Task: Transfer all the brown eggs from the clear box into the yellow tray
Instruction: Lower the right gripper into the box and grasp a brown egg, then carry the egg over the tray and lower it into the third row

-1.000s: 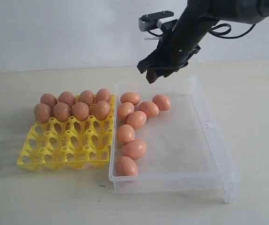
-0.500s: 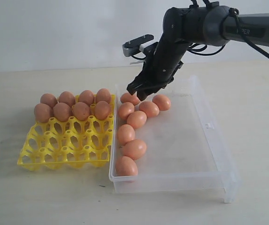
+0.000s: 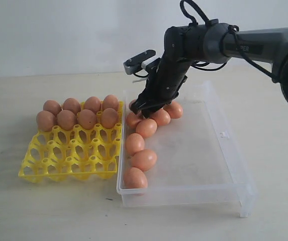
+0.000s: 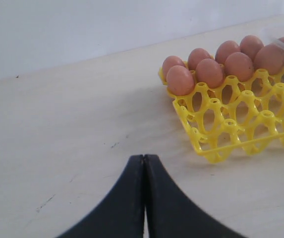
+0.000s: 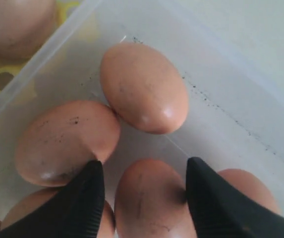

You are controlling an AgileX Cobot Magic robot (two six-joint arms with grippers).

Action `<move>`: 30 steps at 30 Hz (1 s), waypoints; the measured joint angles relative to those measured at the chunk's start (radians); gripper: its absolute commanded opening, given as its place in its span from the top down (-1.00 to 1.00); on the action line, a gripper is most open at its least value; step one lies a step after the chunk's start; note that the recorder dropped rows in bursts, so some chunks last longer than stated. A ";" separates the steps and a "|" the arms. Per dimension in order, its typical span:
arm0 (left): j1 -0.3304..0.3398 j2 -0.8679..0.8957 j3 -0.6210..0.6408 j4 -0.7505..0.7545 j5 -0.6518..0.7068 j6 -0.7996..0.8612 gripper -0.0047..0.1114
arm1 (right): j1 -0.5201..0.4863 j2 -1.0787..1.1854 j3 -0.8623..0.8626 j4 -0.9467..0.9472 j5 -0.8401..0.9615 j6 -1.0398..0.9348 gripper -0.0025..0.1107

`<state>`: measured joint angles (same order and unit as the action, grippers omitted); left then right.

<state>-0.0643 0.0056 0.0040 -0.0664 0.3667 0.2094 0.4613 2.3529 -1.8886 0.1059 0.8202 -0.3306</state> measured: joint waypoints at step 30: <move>0.000 0.000 0.000 0.000 0.000 0.000 0.92 | 0.003 -0.118 -0.002 -0.037 -0.018 0.000 0.96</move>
<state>-0.0643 0.0056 0.0040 -0.0664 0.3667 0.2094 0.4640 2.2348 -1.8911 0.0686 0.8022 -0.3306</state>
